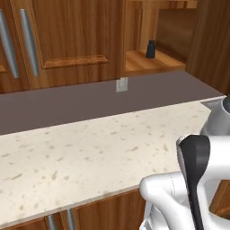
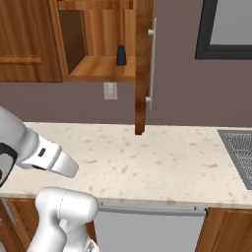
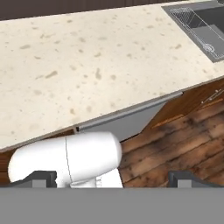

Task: Collect the paprika, ketchup, and shaker from the cabinet and place them next to the stove.

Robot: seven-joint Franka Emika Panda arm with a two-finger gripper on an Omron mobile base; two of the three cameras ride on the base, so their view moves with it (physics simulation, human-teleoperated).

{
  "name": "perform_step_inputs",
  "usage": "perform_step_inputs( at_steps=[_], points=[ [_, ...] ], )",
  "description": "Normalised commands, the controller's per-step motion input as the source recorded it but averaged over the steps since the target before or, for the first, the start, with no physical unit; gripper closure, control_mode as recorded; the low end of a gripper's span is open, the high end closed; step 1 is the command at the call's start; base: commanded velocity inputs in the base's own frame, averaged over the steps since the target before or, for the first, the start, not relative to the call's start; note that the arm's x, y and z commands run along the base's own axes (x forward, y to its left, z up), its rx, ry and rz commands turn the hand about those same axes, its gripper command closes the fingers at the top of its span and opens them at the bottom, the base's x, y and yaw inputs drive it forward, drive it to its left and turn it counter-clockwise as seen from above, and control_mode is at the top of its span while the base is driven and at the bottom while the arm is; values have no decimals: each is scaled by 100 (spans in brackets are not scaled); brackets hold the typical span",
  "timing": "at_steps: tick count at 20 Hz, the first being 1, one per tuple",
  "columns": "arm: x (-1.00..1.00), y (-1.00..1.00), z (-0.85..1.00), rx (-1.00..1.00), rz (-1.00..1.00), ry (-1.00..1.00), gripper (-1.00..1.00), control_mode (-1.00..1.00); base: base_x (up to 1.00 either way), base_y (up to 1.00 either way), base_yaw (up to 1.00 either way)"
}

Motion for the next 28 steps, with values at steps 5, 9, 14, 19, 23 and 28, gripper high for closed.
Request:
perform_step_inputs(
  at_steps=[5, 9, 14, 19, 23, 28],
  points=[
    [40, 0, 54, 2, 31, -32, -100, -100, 0, 0, 0],
    [28, 0, 74, 0, 23, -30, -100, -100, 0, 0, 0],
    [36, 16, 69, -2, 4, -15, -100, -100, 0, 0, 0],
    [37, 11, 62, -5, 0, -3, -100, -100, 0, 0, 0],
    [34, 1, 51, 0, 0, 0, -100, -100, 0, 0, 0],
    [24, 0, 36, 0, 0, 0, -100, -100, 0, 0, 0]
  ],
)
